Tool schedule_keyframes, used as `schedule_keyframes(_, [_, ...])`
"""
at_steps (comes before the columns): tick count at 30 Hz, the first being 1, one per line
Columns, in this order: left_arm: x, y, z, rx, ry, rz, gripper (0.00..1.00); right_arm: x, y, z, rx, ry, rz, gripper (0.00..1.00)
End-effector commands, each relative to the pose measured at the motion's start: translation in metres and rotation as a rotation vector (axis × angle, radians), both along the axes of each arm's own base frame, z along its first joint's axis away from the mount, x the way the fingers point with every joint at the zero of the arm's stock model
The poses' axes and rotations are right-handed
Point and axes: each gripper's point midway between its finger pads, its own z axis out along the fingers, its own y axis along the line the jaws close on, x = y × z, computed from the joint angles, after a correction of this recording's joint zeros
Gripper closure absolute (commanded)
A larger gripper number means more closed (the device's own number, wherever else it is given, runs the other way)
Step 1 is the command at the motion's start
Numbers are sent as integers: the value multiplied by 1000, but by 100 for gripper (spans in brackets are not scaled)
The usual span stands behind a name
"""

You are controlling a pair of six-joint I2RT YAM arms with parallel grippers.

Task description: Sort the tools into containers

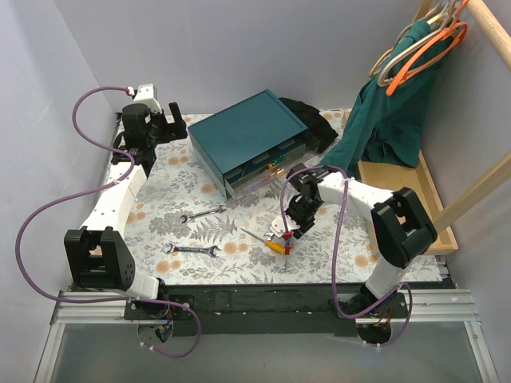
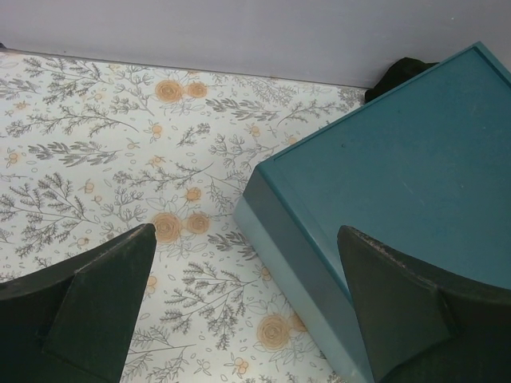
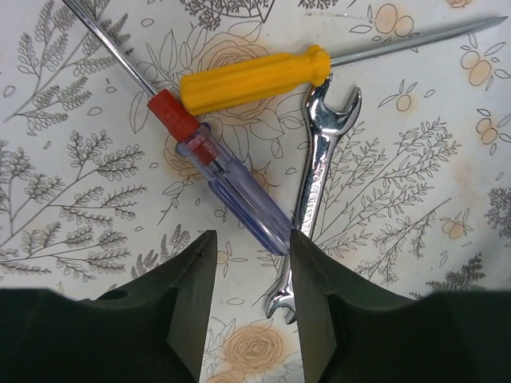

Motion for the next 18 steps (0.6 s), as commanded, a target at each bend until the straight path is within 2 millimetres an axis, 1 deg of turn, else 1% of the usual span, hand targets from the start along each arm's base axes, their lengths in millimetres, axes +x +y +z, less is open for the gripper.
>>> schedule_keyframes(1, [-9, 6, 13, 32, -33, 13, 2, 7, 7, -6, 3, -57, 120, 52])
schedule_keyframes(4, [-9, 6, 14, 40, -34, 12, 2, 2, 4, -18, -25, -52, 177, 53])
schedule_keyframes(8, [-7, 7, 15, 45, -37, 13, 2, -2, 1, -28, -45, -39, 225, 54])
schedule_keyframes(10, [-6, 6, 14, 46, -35, 11, 2, -4, -1, -34, -64, -34, 255, 57])
schedule_keyframes(11, [-6, 6, 15, 46, -34, 11, 2, -8, -4, -35, -78, -18, 267, 58])
schedule_keyframes(13, [-5, 7, 14, 48, -32, 12, 2, -12, -10, -39, -105, -11, 299, 67])
schedule_keyframes(14, [-4, 6, 13, 48, -28, 10, 2, -17, -16, -41, -126, 12, 309, 73])
schedule_keyframes(15, [-3, 6, 14, 47, -29, 9, 2, -20, -21, -41, -140, 25, 315, 84])
schedule_keyframes(16, [-1, 6, 14, 46, -31, 6, 2, -22, -25, -40, -160, 28, 322, 88])
schedule_keyframes(17, [0, 5, 12, 45, -23, 5, 2, -28, -34, -36, -184, 59, 329, 90])
schedule_keyframes(18, [2, 5, 14, 41, -29, 4, 2, -28, -38, -27, -182, 54, 330, 95])
